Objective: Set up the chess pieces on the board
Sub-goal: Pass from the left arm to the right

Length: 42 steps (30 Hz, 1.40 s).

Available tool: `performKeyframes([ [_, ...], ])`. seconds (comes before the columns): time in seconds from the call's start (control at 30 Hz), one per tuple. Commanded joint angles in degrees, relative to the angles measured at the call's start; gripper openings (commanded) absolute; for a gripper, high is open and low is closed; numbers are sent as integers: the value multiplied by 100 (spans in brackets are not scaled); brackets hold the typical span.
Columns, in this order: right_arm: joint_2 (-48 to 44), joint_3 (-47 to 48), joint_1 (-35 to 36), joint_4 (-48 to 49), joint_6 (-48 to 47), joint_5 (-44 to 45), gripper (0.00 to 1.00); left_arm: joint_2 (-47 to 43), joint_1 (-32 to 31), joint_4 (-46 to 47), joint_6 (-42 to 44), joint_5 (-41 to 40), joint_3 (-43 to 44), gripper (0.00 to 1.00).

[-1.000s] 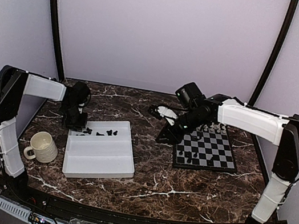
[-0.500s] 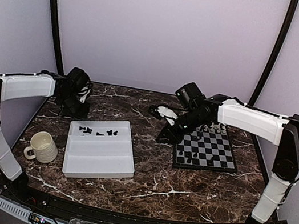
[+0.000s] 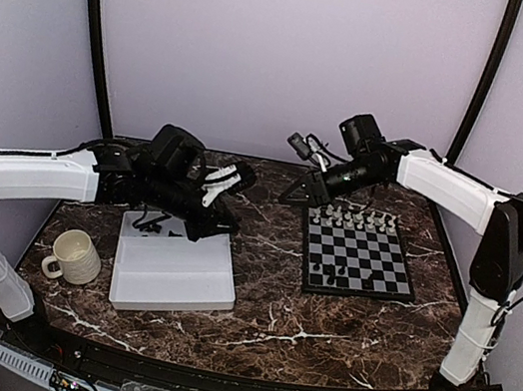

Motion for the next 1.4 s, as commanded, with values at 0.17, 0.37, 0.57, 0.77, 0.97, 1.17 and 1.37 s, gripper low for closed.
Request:
performKeyframes([
  [0.17,-36,-648,86,566,1101,-2117,41,162,-263,424,745,124,277,10],
  [0.37,99,-767,175,970,1608,-2462,40,208,-390,373,860,-74,294,10],
  [0.57,226,-734,359,978,1657,-2410,40,247,-413,367,876,-104,326,10],
  [0.77,314,-681,477,951,1652,-2309,37,265,-432,349,902,-103,345,10],
  [0.97,448,-577,582,985,1717,-2347,33,240,-439,353,904,-94,330,10],
  [1.17,505,-572,644,1051,1763,-2430,24,242,-441,389,902,-111,302,10],
  [1.37,544,-588,675,1237,1934,-2585,19,269,-441,387,914,-74,300,10],
])
